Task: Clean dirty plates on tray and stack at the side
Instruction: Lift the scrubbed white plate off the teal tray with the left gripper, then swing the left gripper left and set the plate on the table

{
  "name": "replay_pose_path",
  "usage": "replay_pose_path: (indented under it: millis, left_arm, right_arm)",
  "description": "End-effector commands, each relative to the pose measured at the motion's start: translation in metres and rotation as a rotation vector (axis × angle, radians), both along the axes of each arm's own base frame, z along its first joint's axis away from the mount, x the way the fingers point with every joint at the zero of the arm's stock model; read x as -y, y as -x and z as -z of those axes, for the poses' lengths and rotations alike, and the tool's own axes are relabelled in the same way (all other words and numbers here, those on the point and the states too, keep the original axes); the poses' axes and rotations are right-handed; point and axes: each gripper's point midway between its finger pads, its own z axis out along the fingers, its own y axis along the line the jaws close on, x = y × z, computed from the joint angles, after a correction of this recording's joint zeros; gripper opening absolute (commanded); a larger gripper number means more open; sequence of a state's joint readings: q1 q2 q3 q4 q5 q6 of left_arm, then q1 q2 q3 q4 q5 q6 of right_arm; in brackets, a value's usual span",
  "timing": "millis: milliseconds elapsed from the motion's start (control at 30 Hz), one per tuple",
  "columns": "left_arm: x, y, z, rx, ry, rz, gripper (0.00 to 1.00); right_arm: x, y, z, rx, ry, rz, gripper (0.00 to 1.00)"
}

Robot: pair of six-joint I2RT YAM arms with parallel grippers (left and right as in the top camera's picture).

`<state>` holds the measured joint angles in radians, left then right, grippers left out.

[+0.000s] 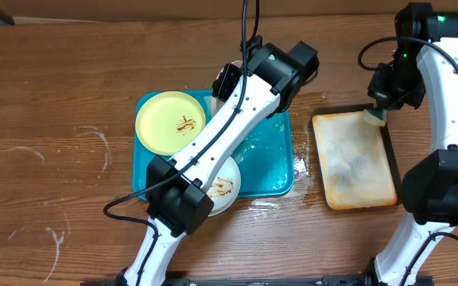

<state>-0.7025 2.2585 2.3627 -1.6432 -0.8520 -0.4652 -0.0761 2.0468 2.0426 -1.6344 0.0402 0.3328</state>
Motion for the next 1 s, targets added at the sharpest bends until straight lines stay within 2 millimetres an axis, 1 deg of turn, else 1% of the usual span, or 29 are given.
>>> replay_pose_path:
  millis: [0,33,67,100,133,167,200,233,267,300,367,400,433,467,500,533,567,600,633,700,767,833,900,933,967]
  left_arm:
    - [0.034,0.007,0.030,-0.198,0.230,0.111,0.04]
    - [0.045,0.009,0.036,-0.242,0.290,0.150,0.04]
    - [0.039,0.006,0.032,-0.204,0.265,0.116,0.04]
    - [0.022,0.001,0.024,-0.132,0.195,0.052,0.04]
    - [-0.002,-0.003,0.006,-0.021,0.077,-0.030,0.04]
    - [-0.021,-0.004,-0.011,0.063,-0.032,-0.077,0.04]
    - [-0.029,-0.007,-0.020,0.106,-0.098,-0.080,0.04]
    - [-0.033,-0.008,-0.024,0.119,-0.126,-0.078,0.04]
    - [-0.035,-0.009,-0.024,0.123,-0.119,-0.087,0.04]
    - [-0.036,-0.009,-0.021,0.106,-0.100,-0.096,0.04]
    - [-0.031,-0.004,-0.001,0.017,0.008,-0.108,0.04]
    - [-0.015,-0.001,0.016,-0.095,0.107,-0.055,0.04]
    - [0.011,0.004,0.036,-0.243,0.243,0.063,0.04]
    - [0.018,0.005,0.040,-0.270,0.281,0.089,0.04]
    - [0.008,-0.003,0.036,-0.211,0.278,0.025,0.04]
    - [-0.010,-0.007,0.026,-0.127,0.209,-0.055,0.04]
    - [-0.034,-0.008,0.011,-0.014,0.104,-0.152,0.04]
    - [-0.048,-0.007,0.000,0.049,0.038,-0.201,0.04]
    - [-0.052,-0.009,-0.001,0.048,0.008,-0.189,0.04]
    - [-0.058,-0.010,-0.001,0.040,0.023,-0.208,0.04]
    - [-0.067,-0.010,0.008,0.012,0.091,-0.266,0.04]
    - [-0.075,-0.013,0.021,-0.043,0.227,-0.331,0.04]
    - [-0.077,-0.022,0.029,-0.120,0.426,-0.340,0.04]
    - [-0.075,-0.029,0.028,-0.147,0.545,-0.326,0.04]
    - [-0.073,-0.037,0.023,-0.166,0.701,-0.306,0.04]
  right_arm:
    - [0.002,-0.002,-0.007,0.031,0.000,0.008,0.04]
    - [0.002,-0.002,-0.007,0.032,0.000,0.008,0.04]
    - [0.002,-0.002,-0.007,0.032,0.001,0.008,0.04]
    - [0.002,-0.002,-0.007,0.031,0.001,0.008,0.04]
    - [0.002,-0.002,-0.007,0.031,0.001,0.008,0.04]
    - [0.002,-0.002,-0.007,0.031,0.000,0.008,0.04]
    - [0.002,-0.002,-0.007,0.031,0.000,0.008,0.04]
    - [0.002,-0.002,-0.007,0.031,0.000,0.008,0.04]
    - [0.002,-0.002,-0.007,0.031,0.000,0.008,0.04]
    - [0.002,-0.002,-0.007,0.031,0.000,0.008,0.04]
    - [0.002,-0.002,-0.007,0.031,0.000,0.008,0.04]
    - [0.002,-0.002,-0.007,0.031,0.001,0.008,0.04]
    - [0.002,-0.002,-0.007,0.032,0.001,0.008,0.04]
    - [0.002,-0.002,-0.007,0.032,0.001,0.008,0.04]
    - [0.002,-0.002,-0.007,0.031,0.001,0.008,0.04]
    - [0.002,-0.002,-0.007,0.031,0.000,0.008,0.04]
    - [0.002,-0.002,-0.007,0.030,0.000,0.008,0.04]
    - [0.002,-0.002,-0.007,0.030,0.000,0.008,0.04]
    - [0.002,-0.002,-0.007,0.031,0.001,0.008,0.04]
    - [0.002,-0.002,-0.007,0.031,0.001,0.008,0.04]
    - [0.002,-0.002,-0.007,0.030,0.000,0.008,0.04]
    - [0.002,-0.001,-0.008,0.029,0.000,0.008,0.04]
    - [0.002,-0.001,-0.008,0.030,0.000,0.008,0.04]
    - [0.002,-0.001,-0.008,0.029,0.000,0.008,0.04]
    - [0.002,-0.001,-0.008,0.028,0.000,0.008,0.04]
